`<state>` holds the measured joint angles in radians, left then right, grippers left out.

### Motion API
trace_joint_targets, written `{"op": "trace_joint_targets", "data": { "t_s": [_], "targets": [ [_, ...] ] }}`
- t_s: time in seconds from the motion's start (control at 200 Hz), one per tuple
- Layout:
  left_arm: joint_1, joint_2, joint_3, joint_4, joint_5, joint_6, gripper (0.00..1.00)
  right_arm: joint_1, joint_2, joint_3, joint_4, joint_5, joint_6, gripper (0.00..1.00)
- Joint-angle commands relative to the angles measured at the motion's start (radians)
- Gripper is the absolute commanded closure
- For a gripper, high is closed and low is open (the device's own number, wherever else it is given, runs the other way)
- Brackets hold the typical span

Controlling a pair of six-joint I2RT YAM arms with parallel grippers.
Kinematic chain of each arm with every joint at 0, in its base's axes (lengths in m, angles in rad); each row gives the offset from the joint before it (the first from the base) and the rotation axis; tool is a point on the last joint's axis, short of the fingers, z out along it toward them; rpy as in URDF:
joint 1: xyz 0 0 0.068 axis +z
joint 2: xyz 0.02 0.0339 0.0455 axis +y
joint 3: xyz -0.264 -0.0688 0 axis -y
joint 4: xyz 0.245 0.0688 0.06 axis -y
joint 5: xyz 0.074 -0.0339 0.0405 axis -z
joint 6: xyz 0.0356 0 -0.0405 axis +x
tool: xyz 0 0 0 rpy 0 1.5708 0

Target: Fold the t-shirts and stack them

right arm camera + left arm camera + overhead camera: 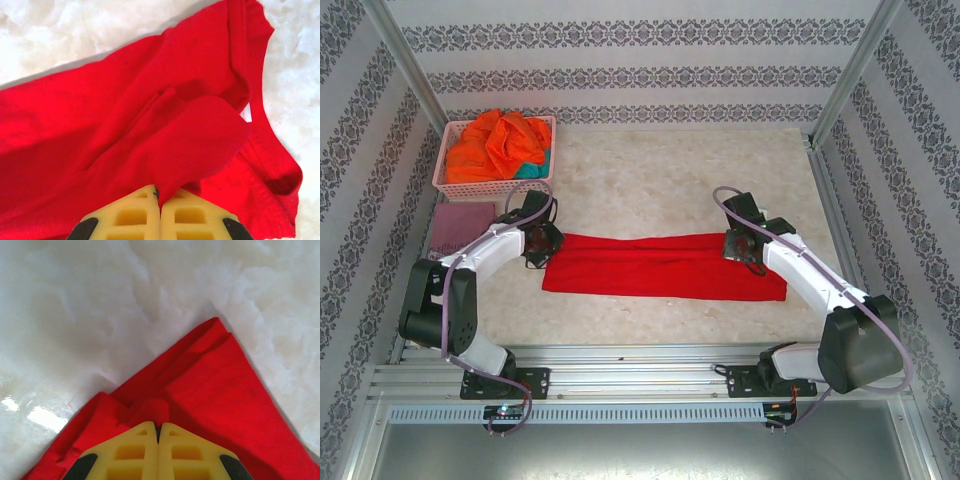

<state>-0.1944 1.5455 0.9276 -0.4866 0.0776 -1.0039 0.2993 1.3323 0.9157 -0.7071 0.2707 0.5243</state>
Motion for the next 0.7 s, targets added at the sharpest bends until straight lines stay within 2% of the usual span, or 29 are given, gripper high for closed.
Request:
{"op": "trace_joint_targets", "data": {
  "t_s": [0.0, 0.295, 0.694],
  "targets": [
    [0.014, 0.006, -0.04, -0.007, -0.014, -0.012, 1.0, -0.002, 0.028, -0.033, -0.013, 0.009, 0.02, 1.0],
    [0.014, 0.048, -0.07, 0.004, 0.004, -0.007, 1.0, -0.001, 0.1, -0.033, -0.002, -0.007, 0.031, 1.0],
    [0.013, -0.026, -0.009, -0.052, -0.016, 0.012, 1.0, 0.004, -0.05, 0.031, -0.094, 0.04, 0.004, 1.0]
  ]
}}
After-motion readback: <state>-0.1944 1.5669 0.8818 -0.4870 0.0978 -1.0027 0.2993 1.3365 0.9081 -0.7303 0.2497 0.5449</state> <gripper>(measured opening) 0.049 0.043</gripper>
